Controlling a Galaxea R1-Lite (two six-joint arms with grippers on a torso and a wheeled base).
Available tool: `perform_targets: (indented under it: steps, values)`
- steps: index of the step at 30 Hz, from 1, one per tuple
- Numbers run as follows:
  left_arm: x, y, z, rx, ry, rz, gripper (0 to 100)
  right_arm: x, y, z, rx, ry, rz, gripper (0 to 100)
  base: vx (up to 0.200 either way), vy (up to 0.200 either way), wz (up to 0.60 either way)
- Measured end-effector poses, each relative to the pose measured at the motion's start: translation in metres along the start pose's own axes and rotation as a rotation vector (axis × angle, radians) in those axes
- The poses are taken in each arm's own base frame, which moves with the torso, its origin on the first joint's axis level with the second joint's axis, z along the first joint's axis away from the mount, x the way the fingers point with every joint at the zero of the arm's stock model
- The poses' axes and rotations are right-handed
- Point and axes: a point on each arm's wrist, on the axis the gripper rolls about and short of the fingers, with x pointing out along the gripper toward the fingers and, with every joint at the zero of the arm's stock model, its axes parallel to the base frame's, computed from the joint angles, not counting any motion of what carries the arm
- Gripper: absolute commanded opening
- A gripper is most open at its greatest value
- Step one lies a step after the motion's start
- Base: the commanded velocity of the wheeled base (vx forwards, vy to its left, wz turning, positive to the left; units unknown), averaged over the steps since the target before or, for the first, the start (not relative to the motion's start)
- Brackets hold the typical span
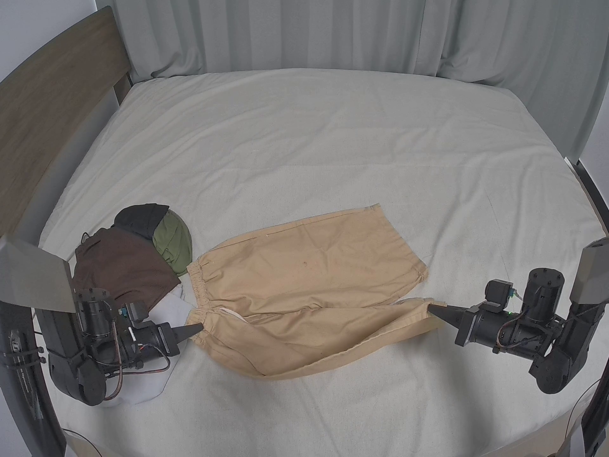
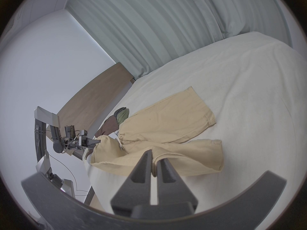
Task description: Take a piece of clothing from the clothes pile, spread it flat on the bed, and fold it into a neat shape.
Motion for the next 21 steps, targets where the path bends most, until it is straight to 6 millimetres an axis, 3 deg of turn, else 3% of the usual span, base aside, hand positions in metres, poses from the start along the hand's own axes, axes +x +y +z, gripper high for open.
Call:
perform_targets:
  steps: [21]
  values:
    - [-0.001,-0.005,0.014,-0.017,-0.055,-0.018,0,0.005,0.001,0.018,-0.009,-0.078,0.014,0,0.000,0.000,0.00]
